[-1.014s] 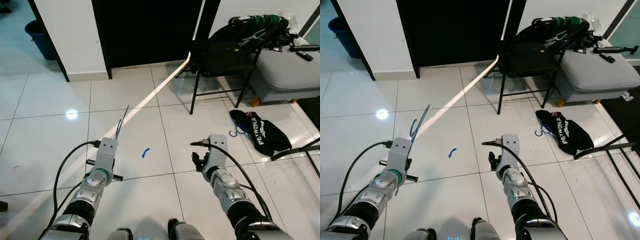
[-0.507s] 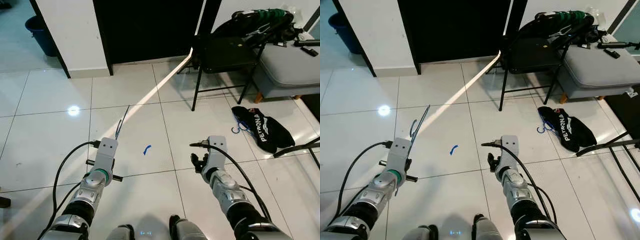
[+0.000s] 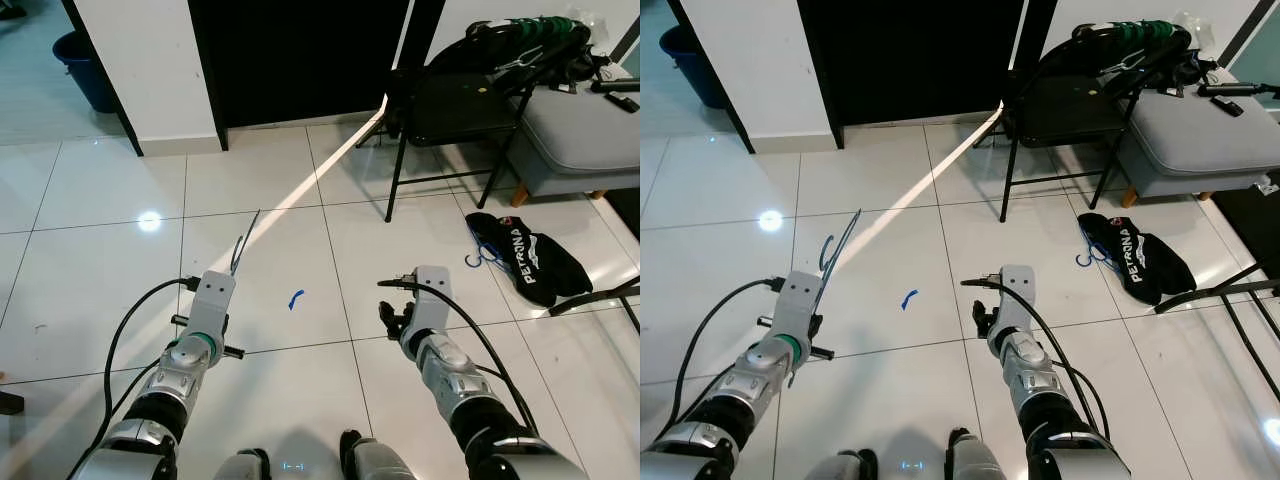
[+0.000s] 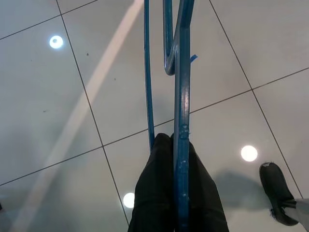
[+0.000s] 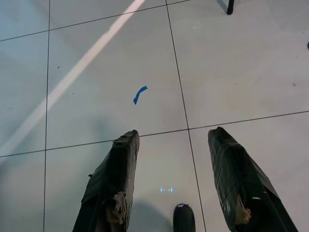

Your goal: Hang hanger

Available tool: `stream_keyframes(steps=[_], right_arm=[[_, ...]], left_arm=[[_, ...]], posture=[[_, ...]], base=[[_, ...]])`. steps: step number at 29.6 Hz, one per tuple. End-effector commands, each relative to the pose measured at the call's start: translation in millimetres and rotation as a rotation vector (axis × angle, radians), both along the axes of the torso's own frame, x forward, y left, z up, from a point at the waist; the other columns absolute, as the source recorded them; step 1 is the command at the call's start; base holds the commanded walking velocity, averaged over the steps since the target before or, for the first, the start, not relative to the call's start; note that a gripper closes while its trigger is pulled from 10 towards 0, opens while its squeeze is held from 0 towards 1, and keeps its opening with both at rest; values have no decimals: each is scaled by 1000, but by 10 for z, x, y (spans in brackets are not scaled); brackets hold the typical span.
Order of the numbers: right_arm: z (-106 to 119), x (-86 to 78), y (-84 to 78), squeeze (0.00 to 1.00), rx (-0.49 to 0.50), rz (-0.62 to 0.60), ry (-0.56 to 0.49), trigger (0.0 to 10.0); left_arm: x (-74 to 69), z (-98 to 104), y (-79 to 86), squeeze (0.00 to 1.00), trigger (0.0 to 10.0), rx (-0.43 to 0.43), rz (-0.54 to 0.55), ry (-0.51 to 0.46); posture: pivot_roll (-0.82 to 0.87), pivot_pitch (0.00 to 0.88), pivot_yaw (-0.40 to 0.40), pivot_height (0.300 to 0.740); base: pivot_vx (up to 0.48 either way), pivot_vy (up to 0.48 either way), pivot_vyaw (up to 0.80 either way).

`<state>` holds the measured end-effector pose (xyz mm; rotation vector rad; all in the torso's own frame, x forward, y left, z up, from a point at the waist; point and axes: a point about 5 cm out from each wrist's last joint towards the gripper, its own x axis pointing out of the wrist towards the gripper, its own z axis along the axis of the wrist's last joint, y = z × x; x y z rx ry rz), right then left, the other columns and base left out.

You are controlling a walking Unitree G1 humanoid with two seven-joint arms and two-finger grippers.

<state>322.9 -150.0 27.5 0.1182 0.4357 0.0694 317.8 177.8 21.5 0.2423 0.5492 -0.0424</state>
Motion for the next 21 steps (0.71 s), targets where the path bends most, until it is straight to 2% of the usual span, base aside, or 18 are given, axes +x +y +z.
stream_keyframes(steps=[1, 12, 21], right_arm=[[-62, -40, -13, 0, -1, -13, 30, 10000], [-48, -21, -17, 0, -7, -16, 28, 10000], [-90, -63, -21, 0, -7, -14, 36, 10000]], left_arm=[[-51, -71, 25, 0, 10000, 14, -1, 36], [-25, -53, 18, 0, 10000, 23, -5, 32], [-62, -88, 14, 0, 10000, 28, -9, 34]], posture=[[23, 78, 43, 740], [24, 63, 46, 740], [26, 77, 43, 740]], base=[[0, 0, 0], [0, 0, 0], [0, 0, 0]])
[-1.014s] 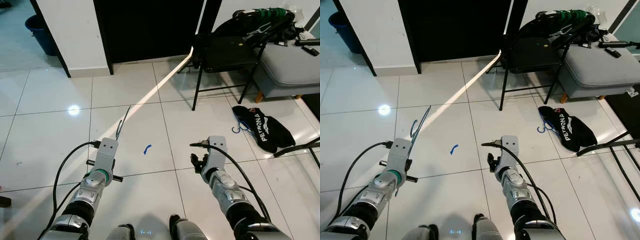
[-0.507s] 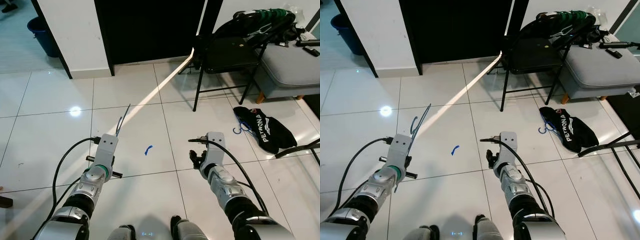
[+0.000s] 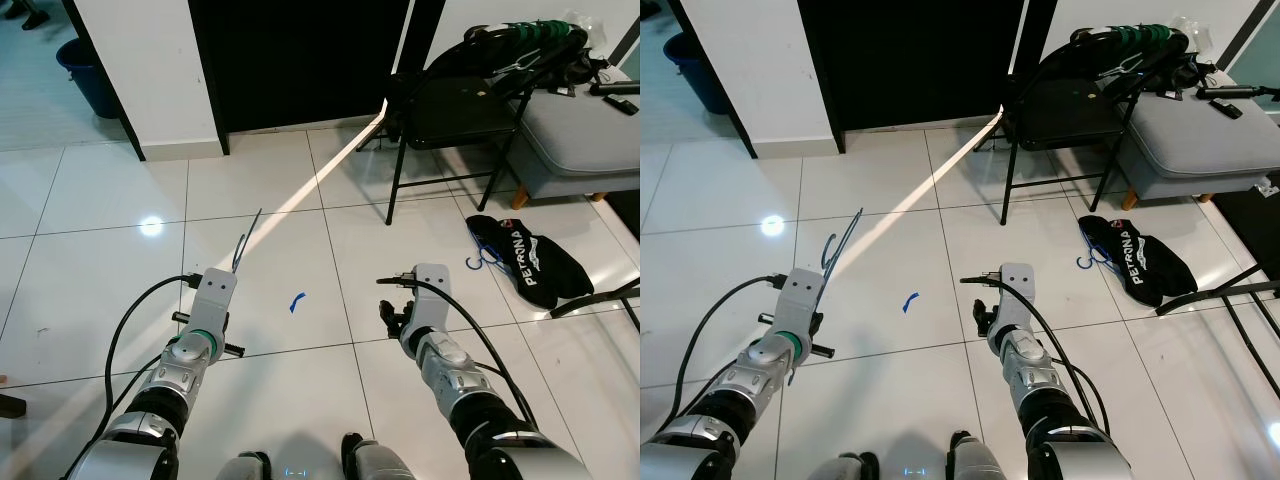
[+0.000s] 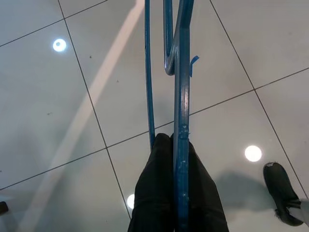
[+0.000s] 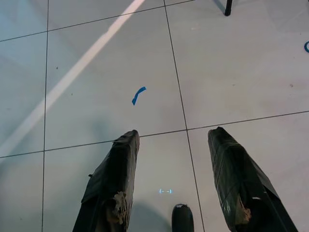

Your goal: Hang hanger

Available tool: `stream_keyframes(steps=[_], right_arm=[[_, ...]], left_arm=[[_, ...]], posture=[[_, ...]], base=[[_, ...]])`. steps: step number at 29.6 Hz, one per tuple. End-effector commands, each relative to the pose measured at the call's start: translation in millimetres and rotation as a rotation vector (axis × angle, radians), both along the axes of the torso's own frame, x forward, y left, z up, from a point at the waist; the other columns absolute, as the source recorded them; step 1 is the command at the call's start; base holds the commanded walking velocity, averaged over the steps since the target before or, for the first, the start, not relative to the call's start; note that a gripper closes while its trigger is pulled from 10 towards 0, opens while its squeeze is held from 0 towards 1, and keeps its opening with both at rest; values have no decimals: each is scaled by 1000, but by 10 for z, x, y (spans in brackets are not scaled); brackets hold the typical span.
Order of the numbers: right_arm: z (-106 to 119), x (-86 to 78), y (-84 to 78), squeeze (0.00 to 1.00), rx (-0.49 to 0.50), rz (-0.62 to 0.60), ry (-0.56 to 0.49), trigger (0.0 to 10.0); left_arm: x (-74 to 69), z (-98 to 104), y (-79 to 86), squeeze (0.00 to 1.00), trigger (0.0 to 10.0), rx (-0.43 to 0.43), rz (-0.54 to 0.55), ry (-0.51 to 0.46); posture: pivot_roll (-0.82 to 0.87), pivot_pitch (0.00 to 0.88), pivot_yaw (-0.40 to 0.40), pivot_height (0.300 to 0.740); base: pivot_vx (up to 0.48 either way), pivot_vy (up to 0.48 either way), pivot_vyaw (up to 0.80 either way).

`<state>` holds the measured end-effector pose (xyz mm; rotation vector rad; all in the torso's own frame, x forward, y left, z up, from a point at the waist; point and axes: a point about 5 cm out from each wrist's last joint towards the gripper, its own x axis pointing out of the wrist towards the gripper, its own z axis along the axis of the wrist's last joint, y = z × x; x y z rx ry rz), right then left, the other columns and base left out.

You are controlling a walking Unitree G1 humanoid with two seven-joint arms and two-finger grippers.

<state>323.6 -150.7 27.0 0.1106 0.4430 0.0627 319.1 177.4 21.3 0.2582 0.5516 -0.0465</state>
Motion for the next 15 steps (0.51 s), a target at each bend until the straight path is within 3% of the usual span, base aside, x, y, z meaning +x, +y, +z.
stream_keyframes(steps=[1, 15], right_arm=[[-98, -81, -10, 0, 2, -7, 33, 10000], [-133, -122, -27, 0, 13, -18, 31, 10000]], left_arm=[[-86, -99, 18, 0, 10000, 15, -2, 33], [-130, -140, 13, 0, 10000, 9, -7, 40]], posture=[[25, 80, 42, 740], [16, 99, 42, 740]], base=[[0, 0, 0], [0, 0, 0]])
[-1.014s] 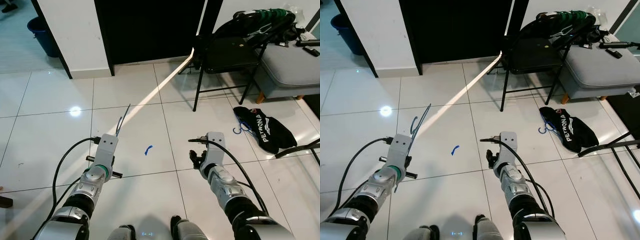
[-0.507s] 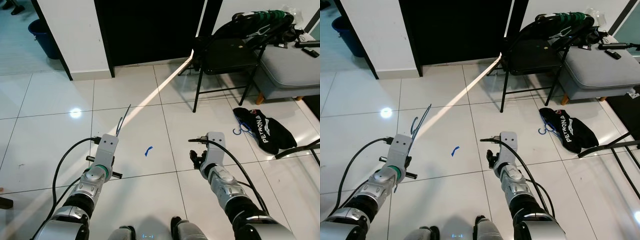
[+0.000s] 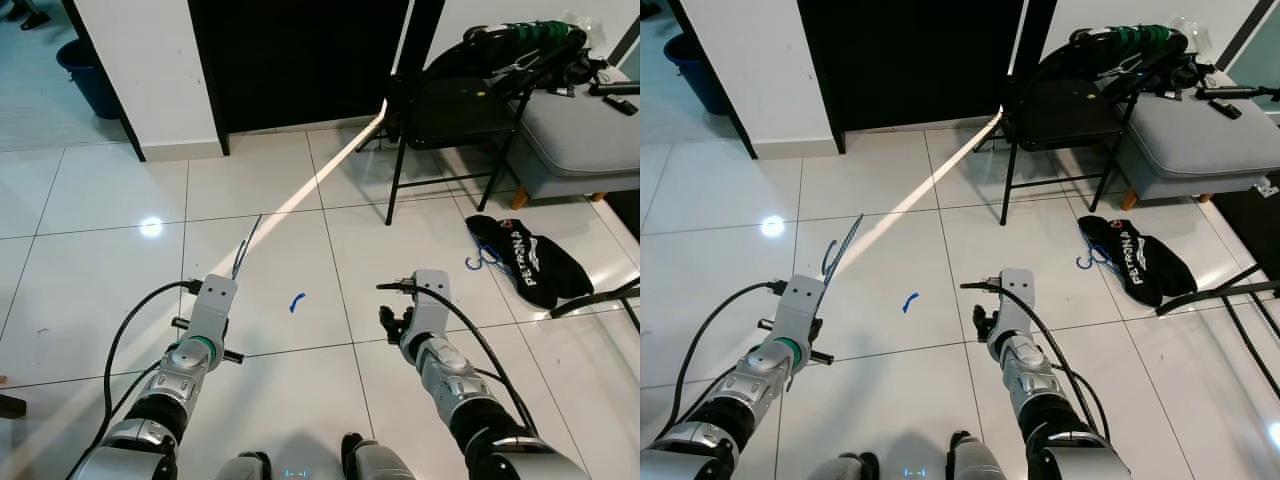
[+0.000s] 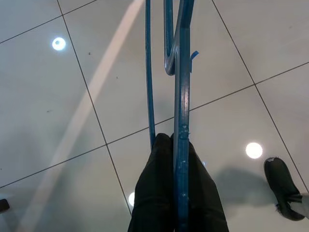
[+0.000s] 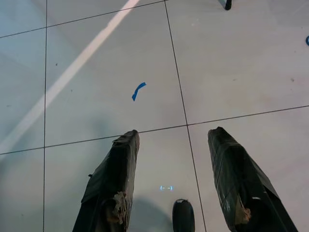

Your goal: Hang hanger

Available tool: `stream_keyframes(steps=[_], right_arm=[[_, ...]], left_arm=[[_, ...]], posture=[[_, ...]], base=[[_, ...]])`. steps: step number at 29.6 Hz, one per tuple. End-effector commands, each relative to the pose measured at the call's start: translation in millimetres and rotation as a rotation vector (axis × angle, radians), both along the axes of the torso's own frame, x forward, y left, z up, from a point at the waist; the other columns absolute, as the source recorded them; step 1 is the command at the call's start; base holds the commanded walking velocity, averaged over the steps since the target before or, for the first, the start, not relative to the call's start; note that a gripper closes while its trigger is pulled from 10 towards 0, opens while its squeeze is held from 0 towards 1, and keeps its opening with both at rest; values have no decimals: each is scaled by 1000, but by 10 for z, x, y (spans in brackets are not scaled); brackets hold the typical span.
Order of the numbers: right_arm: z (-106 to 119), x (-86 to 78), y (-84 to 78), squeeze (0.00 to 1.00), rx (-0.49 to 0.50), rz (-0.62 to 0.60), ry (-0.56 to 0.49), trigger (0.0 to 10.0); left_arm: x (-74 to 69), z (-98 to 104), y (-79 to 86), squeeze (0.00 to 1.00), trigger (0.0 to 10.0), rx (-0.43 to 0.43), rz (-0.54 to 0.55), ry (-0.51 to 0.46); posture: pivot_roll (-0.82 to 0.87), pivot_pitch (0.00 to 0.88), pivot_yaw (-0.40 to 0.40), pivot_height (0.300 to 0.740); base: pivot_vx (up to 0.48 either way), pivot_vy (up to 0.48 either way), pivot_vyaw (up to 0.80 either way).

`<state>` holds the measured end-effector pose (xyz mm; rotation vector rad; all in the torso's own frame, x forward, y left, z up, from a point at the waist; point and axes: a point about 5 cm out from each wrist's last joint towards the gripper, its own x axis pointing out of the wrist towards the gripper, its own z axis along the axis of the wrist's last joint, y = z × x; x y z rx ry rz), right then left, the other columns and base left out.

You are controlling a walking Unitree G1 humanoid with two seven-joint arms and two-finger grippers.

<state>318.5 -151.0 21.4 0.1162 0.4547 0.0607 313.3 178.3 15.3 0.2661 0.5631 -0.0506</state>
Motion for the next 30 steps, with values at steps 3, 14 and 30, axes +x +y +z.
stream_keyframes(steps=[3, 14, 30], right_arm=[[-52, -60, -67, 0, 22, -50, -6, 10000], [31, -24, -90, 0, 115, -80, -78, 10000], [90, 7, 61, 0, 113, 15, -124, 10000]], left_arm=[[-73, -79, 3, 0, 10000, -1, -1, 23], [6, 55, 65, 0, 10000, -57, 26, -66], [28, 125, 47, 0, 10000, -131, 71, -147]], posture=[[18, 102, 43, 740], [4, 110, 51, 740], [8, 120, 45, 740]], base=[[0, 0, 0], [0, 0, 0], [0, 0, 0]])
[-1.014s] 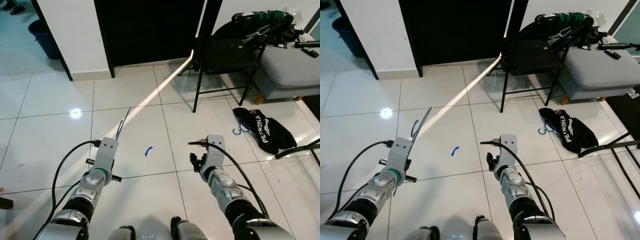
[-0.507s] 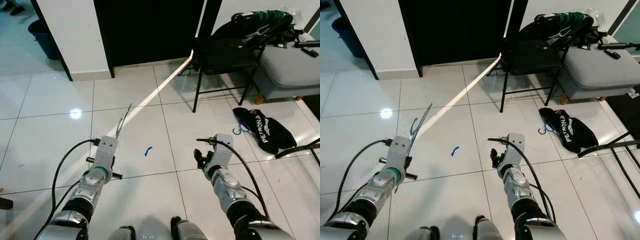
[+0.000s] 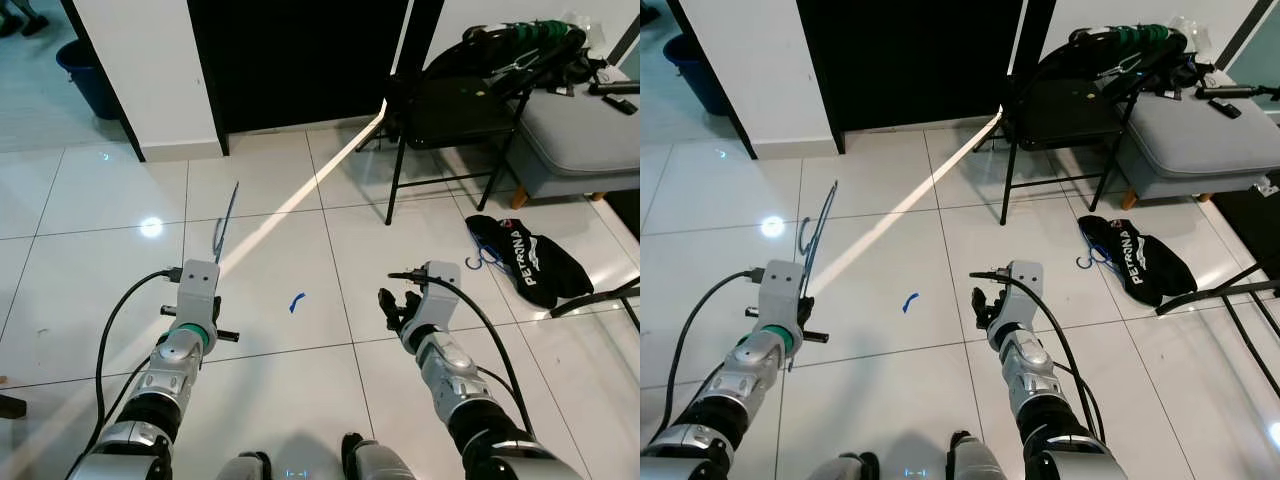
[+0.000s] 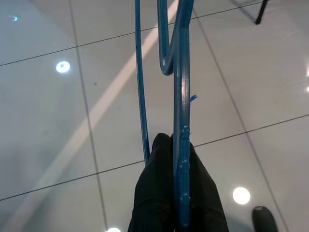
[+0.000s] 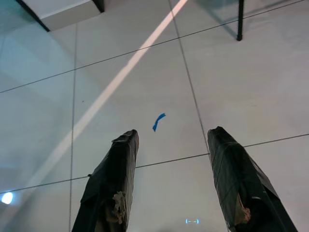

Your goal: Hang hanger

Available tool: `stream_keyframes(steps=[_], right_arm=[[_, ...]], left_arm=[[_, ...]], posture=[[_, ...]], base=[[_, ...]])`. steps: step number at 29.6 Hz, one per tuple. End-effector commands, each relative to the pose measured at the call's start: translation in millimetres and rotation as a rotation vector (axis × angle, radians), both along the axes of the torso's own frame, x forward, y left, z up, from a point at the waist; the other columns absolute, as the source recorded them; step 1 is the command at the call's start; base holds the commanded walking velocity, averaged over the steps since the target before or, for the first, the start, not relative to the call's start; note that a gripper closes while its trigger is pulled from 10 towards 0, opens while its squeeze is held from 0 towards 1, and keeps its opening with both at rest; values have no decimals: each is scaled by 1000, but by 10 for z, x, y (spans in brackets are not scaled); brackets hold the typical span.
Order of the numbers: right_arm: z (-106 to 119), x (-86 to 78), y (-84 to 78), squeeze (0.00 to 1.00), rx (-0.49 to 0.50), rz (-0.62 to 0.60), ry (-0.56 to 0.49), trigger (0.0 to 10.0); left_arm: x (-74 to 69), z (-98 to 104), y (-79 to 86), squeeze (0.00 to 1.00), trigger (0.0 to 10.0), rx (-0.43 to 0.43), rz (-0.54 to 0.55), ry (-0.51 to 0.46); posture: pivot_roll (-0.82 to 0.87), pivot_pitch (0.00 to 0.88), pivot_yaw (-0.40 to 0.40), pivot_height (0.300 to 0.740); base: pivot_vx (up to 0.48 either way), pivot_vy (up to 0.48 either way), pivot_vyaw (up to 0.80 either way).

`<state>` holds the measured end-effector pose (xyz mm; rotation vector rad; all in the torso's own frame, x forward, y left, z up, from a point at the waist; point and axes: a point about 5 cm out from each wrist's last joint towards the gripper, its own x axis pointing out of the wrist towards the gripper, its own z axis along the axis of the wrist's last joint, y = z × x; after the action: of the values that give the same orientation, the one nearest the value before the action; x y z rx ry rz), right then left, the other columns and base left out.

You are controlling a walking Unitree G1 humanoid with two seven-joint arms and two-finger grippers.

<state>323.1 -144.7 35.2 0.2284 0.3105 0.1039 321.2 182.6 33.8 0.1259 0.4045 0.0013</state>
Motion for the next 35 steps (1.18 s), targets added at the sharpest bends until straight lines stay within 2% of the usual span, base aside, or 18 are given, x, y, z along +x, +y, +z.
stream_keyframes(steps=[1, 12, 22, 35], right_arm=[[-58, -48, 21, 0, -10, 23, 21, 10000], [-81, -69, 31, 0, -7, 33, 33, 10000], [-51, -35, -7, 0, -6, 15, 31, 10000], [-56, -37, -4, 0, 5, 3, 40, 10000]], left_arm=[[-61, -69, -15, 0, 10000, -13, -10, 20], [-86, -103, -34, 0, 10000, -5, -29, 41], [-41, -60, -78, 0, 10000, 6, -51, 28], [-41, -50, -59, 0, 10000, 15, -54, 26]], posture=[[9, 120, 46, 740], [5, 131, 51, 740], [1, 151, 51, 740], [12, 154, 58, 740]], base=[[0, 0, 0], [0, 0, 0], [0, 0, 0], [0, 0, 0]])
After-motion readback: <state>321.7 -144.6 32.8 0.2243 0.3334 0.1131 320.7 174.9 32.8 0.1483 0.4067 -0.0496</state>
